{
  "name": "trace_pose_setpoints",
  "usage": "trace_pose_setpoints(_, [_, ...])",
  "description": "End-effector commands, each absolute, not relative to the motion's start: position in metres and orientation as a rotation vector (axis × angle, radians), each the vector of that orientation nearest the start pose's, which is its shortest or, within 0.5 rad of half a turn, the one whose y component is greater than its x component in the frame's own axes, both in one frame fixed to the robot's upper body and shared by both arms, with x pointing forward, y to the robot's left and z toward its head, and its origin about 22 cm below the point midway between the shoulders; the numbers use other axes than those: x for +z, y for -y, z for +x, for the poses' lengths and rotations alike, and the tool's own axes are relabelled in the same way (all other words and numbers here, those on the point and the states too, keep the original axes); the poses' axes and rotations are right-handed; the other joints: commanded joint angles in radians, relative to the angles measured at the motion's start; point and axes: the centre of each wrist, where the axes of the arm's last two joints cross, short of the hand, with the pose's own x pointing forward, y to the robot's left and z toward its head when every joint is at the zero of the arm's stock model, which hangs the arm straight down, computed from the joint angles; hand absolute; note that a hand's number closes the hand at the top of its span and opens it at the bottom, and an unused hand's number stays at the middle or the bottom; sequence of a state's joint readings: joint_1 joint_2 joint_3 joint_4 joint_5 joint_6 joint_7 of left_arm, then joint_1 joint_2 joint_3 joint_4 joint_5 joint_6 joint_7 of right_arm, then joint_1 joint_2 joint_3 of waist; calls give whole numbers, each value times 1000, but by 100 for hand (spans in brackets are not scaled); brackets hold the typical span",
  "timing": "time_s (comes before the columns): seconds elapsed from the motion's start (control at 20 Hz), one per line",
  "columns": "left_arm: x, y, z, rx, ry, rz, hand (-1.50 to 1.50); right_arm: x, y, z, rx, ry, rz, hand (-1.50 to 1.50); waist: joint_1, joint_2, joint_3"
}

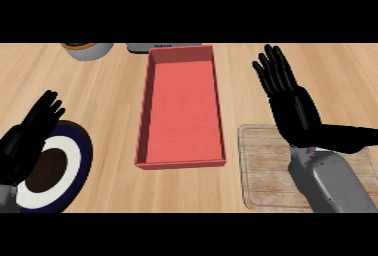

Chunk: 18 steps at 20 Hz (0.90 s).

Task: Pick the can from the cutting board and place it in the cardboard box

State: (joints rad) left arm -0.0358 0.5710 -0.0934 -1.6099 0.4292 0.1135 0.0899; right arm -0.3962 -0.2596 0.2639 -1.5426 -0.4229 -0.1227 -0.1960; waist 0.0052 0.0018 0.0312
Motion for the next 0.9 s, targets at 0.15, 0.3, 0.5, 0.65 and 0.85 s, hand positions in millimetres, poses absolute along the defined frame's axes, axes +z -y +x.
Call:
trace_pose_setpoints(0.15, [69, -342, 252, 22, 1488, 163, 0, 99, 309, 282, 86, 1873, 133, -150, -50, -7, -30])
trace_pose_setpoints(0.3, [51, -337, 238, 77, 1438, 150, 0, 109, 379, 273, 184, 1842, -514, -150, -104, -9, -42])
trace_pose_setpoints(0.5, [47, -343, 232, 85, 1423, 107, 0, 76, 386, 230, -116, 2130, -458, -150, -49, -9, -30])
trace_pose_setpoints(0.65, [40, -324, 236, 92, 1444, 96, 0, 85, 385, 195, 23, 2232, -454, -150, -50, -10, -31])
trace_pose_setpoints(0.85, [47, -324, 244, 90, 1438, 74, 0, 111, 396, 175, 309, 2072, -467, -150, -39, -6, -33])
